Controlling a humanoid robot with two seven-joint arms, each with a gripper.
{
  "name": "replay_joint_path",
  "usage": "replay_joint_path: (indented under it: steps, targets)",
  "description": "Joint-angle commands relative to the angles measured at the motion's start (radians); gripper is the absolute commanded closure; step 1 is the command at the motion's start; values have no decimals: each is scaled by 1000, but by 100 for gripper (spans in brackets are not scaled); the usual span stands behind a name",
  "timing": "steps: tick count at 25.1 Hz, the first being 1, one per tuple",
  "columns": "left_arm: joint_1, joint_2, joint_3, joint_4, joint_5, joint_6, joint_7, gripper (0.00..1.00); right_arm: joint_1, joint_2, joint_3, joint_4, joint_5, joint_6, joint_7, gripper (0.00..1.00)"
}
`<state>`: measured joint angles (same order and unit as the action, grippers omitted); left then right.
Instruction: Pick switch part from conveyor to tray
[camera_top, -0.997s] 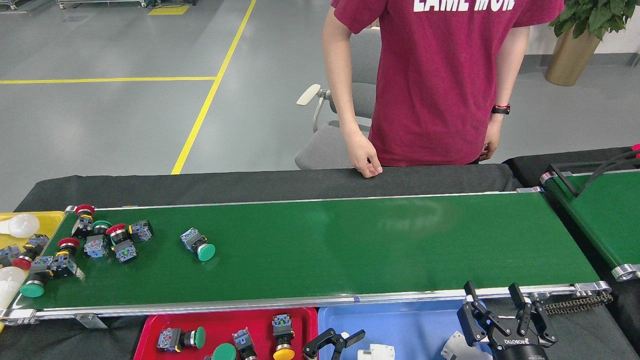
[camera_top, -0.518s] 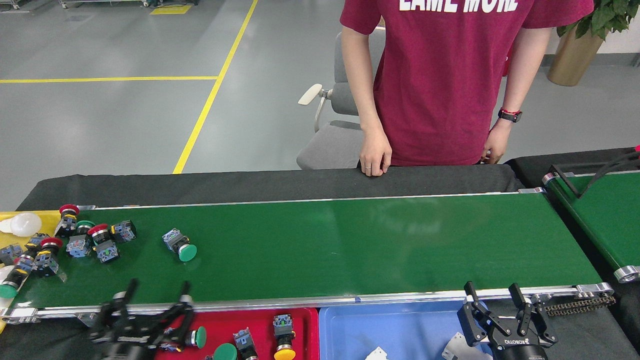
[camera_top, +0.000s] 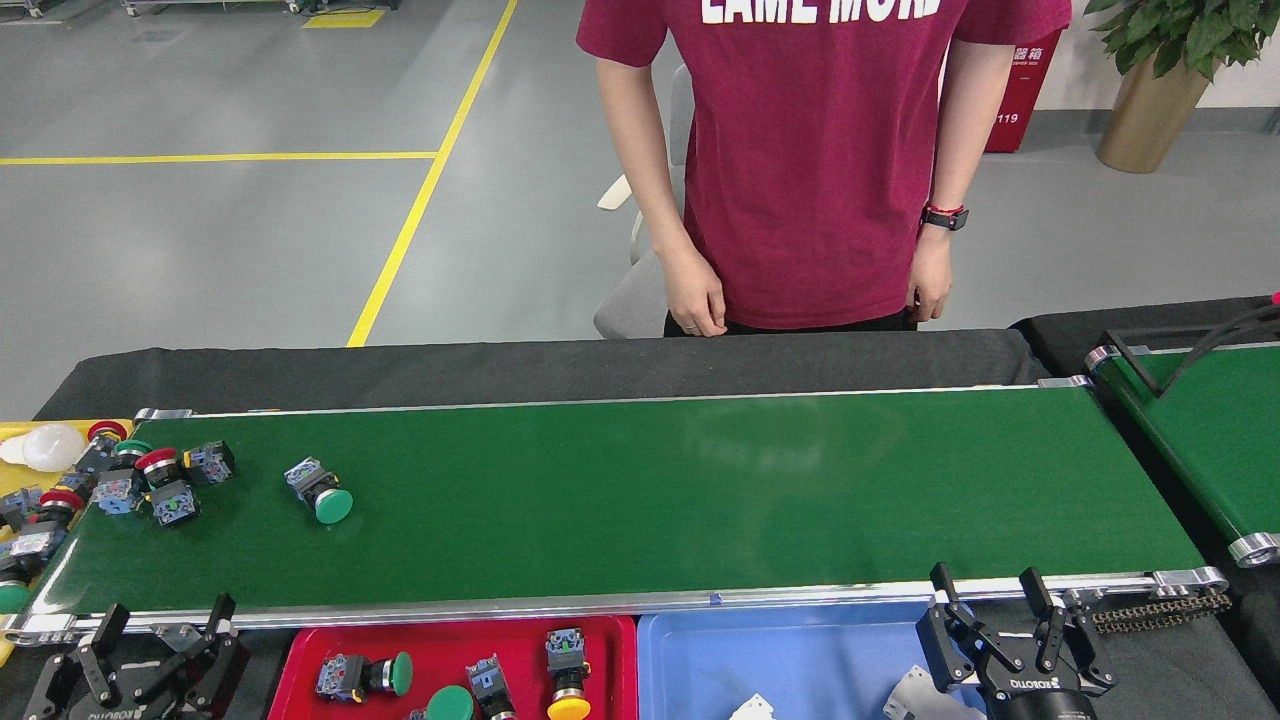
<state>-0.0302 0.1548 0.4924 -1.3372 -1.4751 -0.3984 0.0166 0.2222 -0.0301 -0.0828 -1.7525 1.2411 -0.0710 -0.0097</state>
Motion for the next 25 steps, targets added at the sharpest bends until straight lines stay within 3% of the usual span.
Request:
replay_joint_path:
  steps: [1,5,8,14,17,19,22,24,25]
  targets:
    - [-97,40,2,105,-4,13,-3,0,-3,2,-2,-13,1,0,-3,6]
    - [-250,144,-26,306,-5,61,-3,1,-3,1,-2,-13,1,0,-3,6]
    - [-353,207,-152,471,-4,177,9,1,-3,2,-2,-13,1,0,-3,6]
    - [-565,269,-227,817,-4,276,22,2,-6,2,-2,-13,1,0,-3,6]
    - [-649,292,-310,984,-2,357,112,9,-9,-1,-2,-12,1,0,-3,6]
    - [-688,292,-357,1047,6,385,160,27,-12,-1,0,-12,1,0,-3,6]
    - [-688,287,-360,1060,18,383,164,66,-15,1,0,-12,1,0,-3,6]
    - [-688,288,-367,1060,29,380,177,82,-17,1,0,-12,1,0,-1,6]
    - [-688,288,-368,1060,29,380,181,84,-15,1,0,-12,1,0,-3,6]
